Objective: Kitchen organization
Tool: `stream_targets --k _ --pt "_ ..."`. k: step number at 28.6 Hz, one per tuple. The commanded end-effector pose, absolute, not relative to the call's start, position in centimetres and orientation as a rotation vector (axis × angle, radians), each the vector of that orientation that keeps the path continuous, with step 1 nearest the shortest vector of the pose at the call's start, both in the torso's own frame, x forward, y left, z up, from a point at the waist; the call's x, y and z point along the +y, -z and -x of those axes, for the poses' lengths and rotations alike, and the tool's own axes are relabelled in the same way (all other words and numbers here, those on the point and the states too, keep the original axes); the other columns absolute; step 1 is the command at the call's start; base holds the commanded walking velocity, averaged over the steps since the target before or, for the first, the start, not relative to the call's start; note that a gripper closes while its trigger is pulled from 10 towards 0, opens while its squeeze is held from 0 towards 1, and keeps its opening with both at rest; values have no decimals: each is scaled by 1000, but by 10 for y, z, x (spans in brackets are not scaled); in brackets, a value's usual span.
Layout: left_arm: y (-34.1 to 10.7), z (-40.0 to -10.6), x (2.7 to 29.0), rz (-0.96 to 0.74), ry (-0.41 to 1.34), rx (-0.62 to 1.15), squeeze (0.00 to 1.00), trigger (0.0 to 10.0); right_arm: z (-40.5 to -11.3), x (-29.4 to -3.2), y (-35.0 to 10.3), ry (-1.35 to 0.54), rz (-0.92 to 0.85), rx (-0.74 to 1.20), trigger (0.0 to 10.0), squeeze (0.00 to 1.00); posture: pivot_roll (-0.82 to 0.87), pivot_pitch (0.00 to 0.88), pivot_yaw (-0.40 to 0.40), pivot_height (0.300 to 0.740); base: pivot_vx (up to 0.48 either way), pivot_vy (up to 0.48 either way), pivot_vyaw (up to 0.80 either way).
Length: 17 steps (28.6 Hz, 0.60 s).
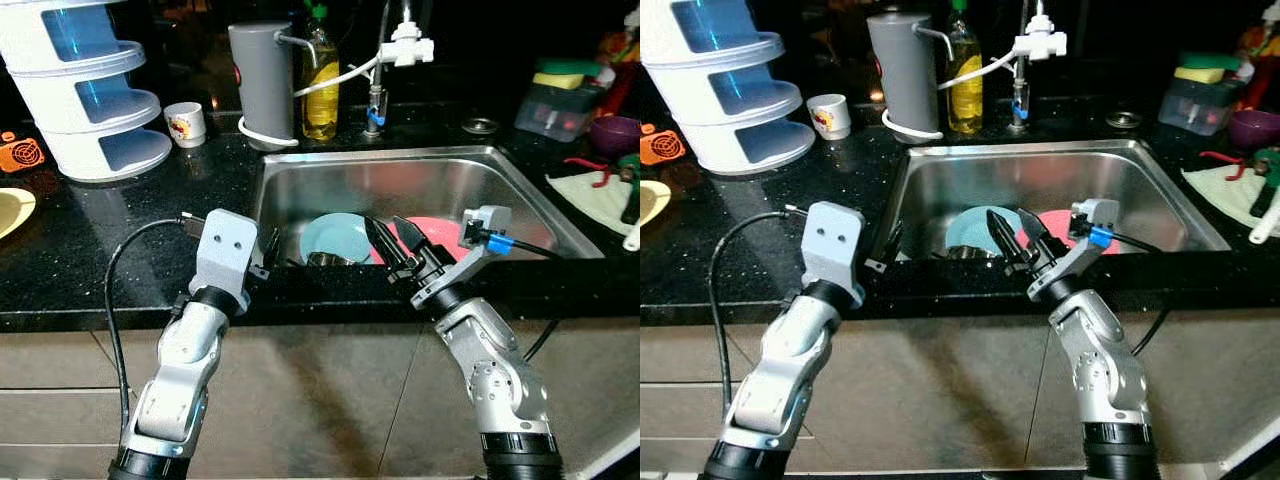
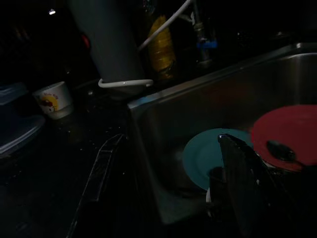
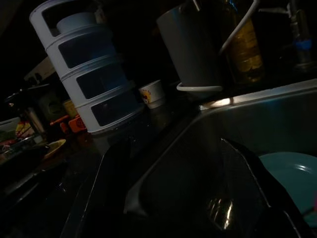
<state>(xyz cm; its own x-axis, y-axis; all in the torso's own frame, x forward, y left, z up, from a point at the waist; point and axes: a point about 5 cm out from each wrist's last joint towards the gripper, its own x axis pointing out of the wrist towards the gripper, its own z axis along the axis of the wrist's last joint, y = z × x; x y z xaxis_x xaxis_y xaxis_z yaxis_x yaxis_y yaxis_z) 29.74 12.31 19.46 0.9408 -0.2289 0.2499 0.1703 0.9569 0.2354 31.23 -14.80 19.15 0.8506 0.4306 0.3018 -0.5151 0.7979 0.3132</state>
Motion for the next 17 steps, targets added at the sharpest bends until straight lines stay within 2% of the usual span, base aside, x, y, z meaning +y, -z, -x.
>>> stream_targets --k 1,10,17 --pt "-189 -295 124 -229 206 -249 0 10000 -313 -155 -185 -470 -388 -206 10000 0 -26 0 37 740 -274 0 0" --pt "-187 -294 124 -233 206 -237 0 10000 -321 -164 -180 -370 -312 -159 10000 0 -24 0 33 740 -276 0 0" --pt "-183 -297 130 -235 195 -219 0 10000 -325 -187 -175 -212 -175 -126 10000 0 -29 0 35 740 -276 0 0"
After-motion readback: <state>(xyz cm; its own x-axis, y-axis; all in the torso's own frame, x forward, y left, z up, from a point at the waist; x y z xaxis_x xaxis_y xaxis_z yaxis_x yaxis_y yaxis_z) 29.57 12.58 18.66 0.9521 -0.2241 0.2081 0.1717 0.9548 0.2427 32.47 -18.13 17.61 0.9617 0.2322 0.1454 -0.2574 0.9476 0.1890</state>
